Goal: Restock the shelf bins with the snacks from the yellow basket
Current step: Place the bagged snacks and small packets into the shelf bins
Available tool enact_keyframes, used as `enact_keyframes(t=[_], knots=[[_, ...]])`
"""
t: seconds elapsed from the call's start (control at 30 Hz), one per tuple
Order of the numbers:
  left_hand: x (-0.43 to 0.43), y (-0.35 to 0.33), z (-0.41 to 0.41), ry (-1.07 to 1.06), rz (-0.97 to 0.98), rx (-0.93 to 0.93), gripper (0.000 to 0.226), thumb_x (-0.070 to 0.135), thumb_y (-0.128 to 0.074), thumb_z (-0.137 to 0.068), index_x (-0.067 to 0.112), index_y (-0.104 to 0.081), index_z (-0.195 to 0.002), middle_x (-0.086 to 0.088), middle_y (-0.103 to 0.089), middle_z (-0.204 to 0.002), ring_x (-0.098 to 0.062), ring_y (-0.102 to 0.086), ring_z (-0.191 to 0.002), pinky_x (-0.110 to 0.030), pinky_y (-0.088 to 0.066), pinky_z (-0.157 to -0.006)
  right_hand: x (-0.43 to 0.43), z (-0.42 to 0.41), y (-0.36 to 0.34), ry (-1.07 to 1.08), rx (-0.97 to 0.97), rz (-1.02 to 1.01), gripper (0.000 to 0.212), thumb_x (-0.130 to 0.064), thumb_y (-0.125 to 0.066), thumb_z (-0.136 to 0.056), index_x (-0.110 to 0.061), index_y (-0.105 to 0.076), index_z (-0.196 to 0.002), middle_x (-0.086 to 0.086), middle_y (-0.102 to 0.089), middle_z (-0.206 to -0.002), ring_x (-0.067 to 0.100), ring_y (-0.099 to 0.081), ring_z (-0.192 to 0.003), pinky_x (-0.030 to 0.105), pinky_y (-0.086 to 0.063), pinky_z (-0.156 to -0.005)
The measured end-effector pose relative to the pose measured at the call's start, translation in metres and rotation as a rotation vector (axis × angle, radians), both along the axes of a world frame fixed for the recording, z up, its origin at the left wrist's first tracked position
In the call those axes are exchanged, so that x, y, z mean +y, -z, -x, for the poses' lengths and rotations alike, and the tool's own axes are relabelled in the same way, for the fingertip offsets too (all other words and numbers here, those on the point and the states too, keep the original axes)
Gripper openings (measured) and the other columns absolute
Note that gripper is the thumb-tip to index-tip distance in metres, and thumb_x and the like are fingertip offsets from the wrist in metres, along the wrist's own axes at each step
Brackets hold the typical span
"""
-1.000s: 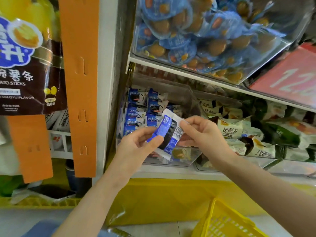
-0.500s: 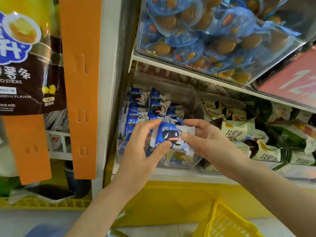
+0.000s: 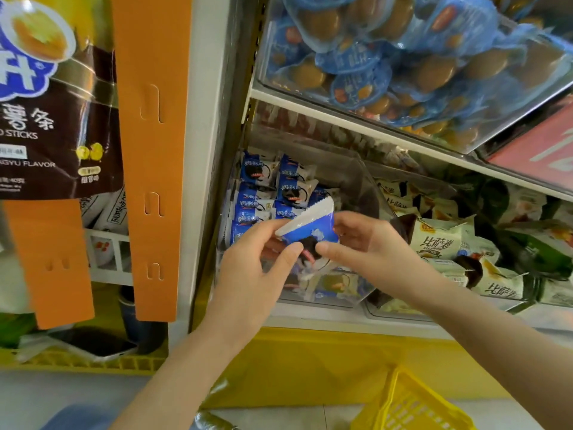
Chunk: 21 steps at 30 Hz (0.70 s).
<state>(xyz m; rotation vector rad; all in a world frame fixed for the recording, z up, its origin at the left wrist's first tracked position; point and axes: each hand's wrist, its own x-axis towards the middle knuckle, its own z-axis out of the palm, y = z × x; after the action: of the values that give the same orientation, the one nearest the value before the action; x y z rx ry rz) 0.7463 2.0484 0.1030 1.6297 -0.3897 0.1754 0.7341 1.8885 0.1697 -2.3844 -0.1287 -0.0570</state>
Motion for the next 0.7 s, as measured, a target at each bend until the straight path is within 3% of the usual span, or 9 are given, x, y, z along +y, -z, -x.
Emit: enact_keyframes(t=[0.07, 0.1, 0.17, 0.2, 0.27, 0.37, 0.57, 0.7], knots=[[0.001, 0.004, -0.001, -0.05, -0.185, -0.11, 0.038, 0.033, -0.053, -0.087, 0.033, -0.047, -0.125, 0.023, -0.054, -0.106, 0.011, -0.051, -0.098, -0.004, -0.041, -0.077, -0.006, -0.017, -0.001, 0.05, -0.06, 0.03, 0.041, -0.029, -0.065, -0.083, -0.022, -0.056, -0.123, -0.013, -0.061, -0.112, 0.003, -0.057, -0.105, 0.018, -0.045, -0.092], [0.002, 0.006, -0.002, -0.064, -0.282, -0.144, 0.041, 0.034, -0.049, -0.088, 0.031, -0.045, -0.129, 0.024, -0.052, -0.111, 0.011, -0.048, -0.102, -0.005, -0.038, -0.084, -0.009, -0.027, 0.0, 0.09, -0.106, 0.05, 0.039, -0.027, -0.066, -0.084, -0.02, -0.057, -0.121, -0.014, -0.06, -0.113, 0.002, -0.055, -0.105, 0.011, -0.042, -0.09], [0.005, 0.009, -0.004, -0.088, -0.499, -0.253, 0.038, 0.034, -0.043, -0.089, 0.024, -0.052, -0.125, 0.014, -0.057, -0.115, 0.0, -0.051, -0.108, -0.015, -0.035, -0.093, -0.014, -0.051, 0.004, 0.172, -0.214, 0.126, 0.038, -0.025, -0.067, -0.084, -0.017, -0.056, -0.119, -0.012, -0.056, -0.109, 0.001, -0.051, -0.099, -0.005, -0.035, -0.074], [0.005, 0.011, -0.005, -0.09, -0.598, -0.323, 0.035, 0.032, -0.042, -0.089, 0.02, -0.059, -0.116, 0.007, -0.063, -0.109, -0.007, -0.057, -0.102, -0.022, -0.038, -0.09, -0.016, -0.063, 0.007, 0.191, -0.249, 0.176, 0.037, -0.025, -0.066, -0.085, -0.016, -0.055, -0.119, -0.008, -0.056, -0.109, 0.004, -0.051, -0.098, -0.006, -0.034, -0.069], [0.005, 0.014, -0.005, -0.1, -0.709, -0.42, 0.027, 0.028, -0.045, -0.088, 0.017, -0.067, -0.1, 0.003, -0.07, -0.091, -0.012, -0.065, -0.084, -0.029, -0.045, -0.08, -0.02, -0.089, 0.016, 0.199, -0.256, 0.294, 0.038, -0.026, -0.062, -0.088, -0.014, -0.052, -0.123, 0.001, -0.058, -0.119, 0.013, -0.055, -0.102, 0.005, -0.037, -0.077], [0.004, 0.017, -0.007, -0.114, -0.723, -0.447, 0.024, 0.025, -0.048, -0.087, 0.017, -0.069, -0.093, 0.004, -0.07, -0.081, -0.011, -0.065, -0.073, -0.032, -0.051, -0.072, -0.023, -0.127, 0.031, 0.152, -0.223, 0.424, 0.038, -0.025, -0.059, -0.09, -0.013, -0.049, -0.124, 0.01, -0.057, -0.121, 0.021, -0.055, -0.104, 0.028, -0.041, -0.084], [0.004, 0.019, -0.012, -0.131, -0.724, -0.459, 0.036, 0.029, -0.033, -0.091, 0.021, -0.068, -0.091, 0.007, -0.068, -0.08, -0.009, -0.062, -0.072, -0.03, -0.051, -0.07, -0.021, -0.171, 0.047, 0.021, -0.122, 0.495, 0.034, -0.024, -0.061, -0.088, -0.015, -0.054, -0.12, 0.01, -0.05, -0.124, 0.017, -0.048, -0.101, 0.028, -0.04, -0.083], [0.003, 0.019, -0.012, -0.129, -0.711, -0.452, 0.03, 0.026, -0.039, -0.09, 0.019, -0.068, -0.089, 0.006, -0.068, -0.077, -0.011, -0.062, -0.07, -0.031, -0.051, -0.069, -0.022, -0.173, 0.047, -0.006, -0.191, 0.631, 0.028, -0.027, -0.063, -0.087, -0.017, -0.061, -0.113, 0.008, -0.05, -0.121, 0.024, -0.049, -0.11, 0.037, -0.043, -0.095]])
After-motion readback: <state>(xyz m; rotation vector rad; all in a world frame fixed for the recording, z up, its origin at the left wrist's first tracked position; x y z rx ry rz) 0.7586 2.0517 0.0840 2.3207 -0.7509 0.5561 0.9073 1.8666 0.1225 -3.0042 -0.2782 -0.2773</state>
